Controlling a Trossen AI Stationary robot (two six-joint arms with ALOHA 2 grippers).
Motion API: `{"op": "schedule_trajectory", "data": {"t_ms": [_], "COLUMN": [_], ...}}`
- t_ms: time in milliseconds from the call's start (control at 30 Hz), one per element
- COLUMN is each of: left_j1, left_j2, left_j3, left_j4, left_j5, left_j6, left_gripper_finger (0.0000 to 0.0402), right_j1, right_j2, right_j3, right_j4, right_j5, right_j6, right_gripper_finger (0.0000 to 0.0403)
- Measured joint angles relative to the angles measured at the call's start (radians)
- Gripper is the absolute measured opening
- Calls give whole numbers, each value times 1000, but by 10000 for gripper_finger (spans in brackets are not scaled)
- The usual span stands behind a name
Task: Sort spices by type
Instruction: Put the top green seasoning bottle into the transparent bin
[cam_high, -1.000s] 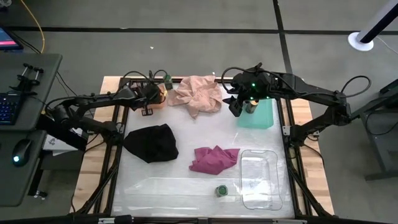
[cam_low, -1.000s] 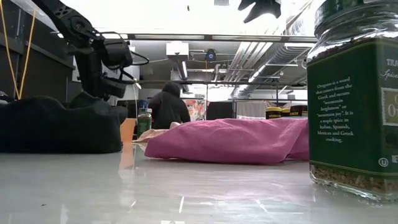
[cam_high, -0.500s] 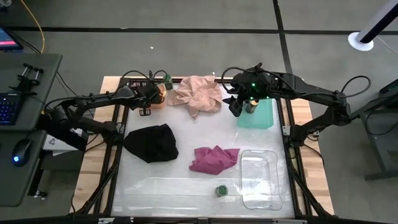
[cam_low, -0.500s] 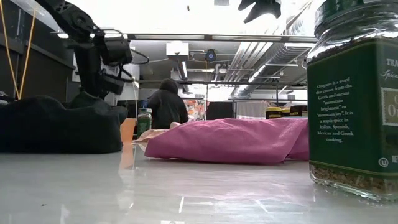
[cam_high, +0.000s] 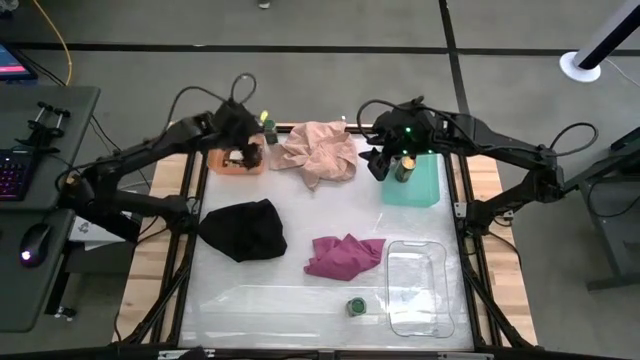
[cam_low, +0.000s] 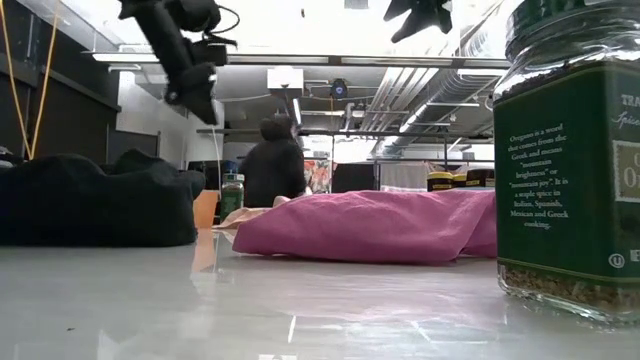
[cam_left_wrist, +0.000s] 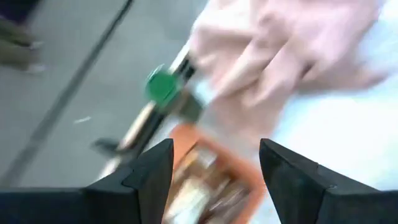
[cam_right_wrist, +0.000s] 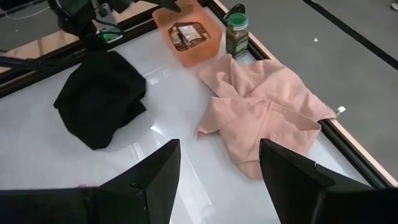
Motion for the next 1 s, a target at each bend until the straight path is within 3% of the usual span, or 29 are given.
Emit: {"op": "schedule_trajectory", "data": {"t_ms": [200, 333, 533, 633, 767, 1000], "left_j1": [155, 239, 256, 251, 231, 222], "left_j2": [247, 487, 738, 776, 800, 801], "left_j3": [247, 513, 804, 834, 837, 828], "left_j4": [-33, -228, -503, -485, -501, -548], "left_j5": [178, 296, 276, 242, 119, 199], "left_j6": [-9, -39, 64, 137, 292, 396], "left_gripper_finger": [243, 254, 258, 258, 258, 258], "right_j1": [-12, -11, -2, -2, -2, -2], "right_j2": [0, 0, 0, 0, 0, 0], "right_j3": [0, 0, 0, 0, 0, 0], "right_j4": [9, 10, 9, 9, 8, 7], "right_j5": [-8, -10, -11, -15, -14, -14], "right_j6": [6, 35, 42, 57, 57, 54], "right_gripper_finger": [213, 213, 213, 213, 213, 213]}}
